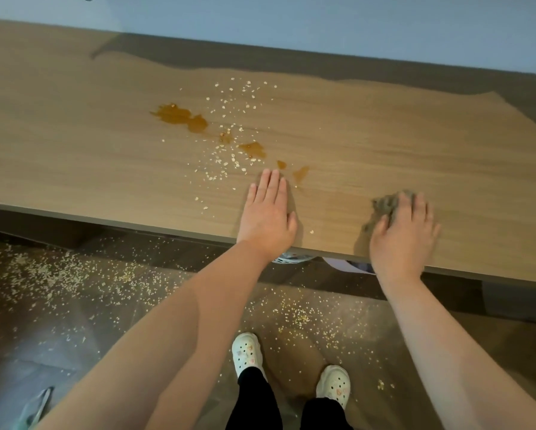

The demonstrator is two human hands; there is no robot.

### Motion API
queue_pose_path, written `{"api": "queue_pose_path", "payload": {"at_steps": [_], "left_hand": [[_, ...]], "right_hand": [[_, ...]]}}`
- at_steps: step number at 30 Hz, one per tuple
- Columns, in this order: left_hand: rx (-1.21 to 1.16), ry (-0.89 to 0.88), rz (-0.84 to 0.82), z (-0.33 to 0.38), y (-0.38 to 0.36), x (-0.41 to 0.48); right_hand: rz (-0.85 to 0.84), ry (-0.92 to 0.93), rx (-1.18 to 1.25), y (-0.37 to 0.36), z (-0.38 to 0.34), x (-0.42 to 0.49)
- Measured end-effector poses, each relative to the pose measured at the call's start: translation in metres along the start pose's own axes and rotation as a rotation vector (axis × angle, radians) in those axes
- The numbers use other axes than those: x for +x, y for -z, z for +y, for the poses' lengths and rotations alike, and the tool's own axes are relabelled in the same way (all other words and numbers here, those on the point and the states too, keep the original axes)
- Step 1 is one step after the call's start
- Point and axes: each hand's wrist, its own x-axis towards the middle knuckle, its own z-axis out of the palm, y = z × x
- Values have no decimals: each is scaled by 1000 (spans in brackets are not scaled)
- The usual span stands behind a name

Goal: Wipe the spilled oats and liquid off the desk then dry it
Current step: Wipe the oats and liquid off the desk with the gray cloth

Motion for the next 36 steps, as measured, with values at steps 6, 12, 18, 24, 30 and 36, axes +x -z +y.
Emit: {"api": "queue_pose_path", "payload": {"at_steps": [6, 12, 18, 24, 30, 36], "left_hand": [[12, 101, 63, -75, 8, -13], [-27, 241, 157, -177, 26, -12], [-66, 300, 123, -198, 14, -6], [-49, 273, 122, -197, 16, -7], [-42, 224, 104, -197, 17, -7], [-22, 179, 88, -197, 18, -6]], "right_hand": [[-89, 270, -10, -22, -61, -29], [-47, 151, -8, -14, -38, 1], [56, 44, -39, -36, -104, -27], [-71, 252, -73, -38, -101, -32], [79, -141, -26, -33, -95, -38], [-71, 267, -17, -57, -164, -78]]}}
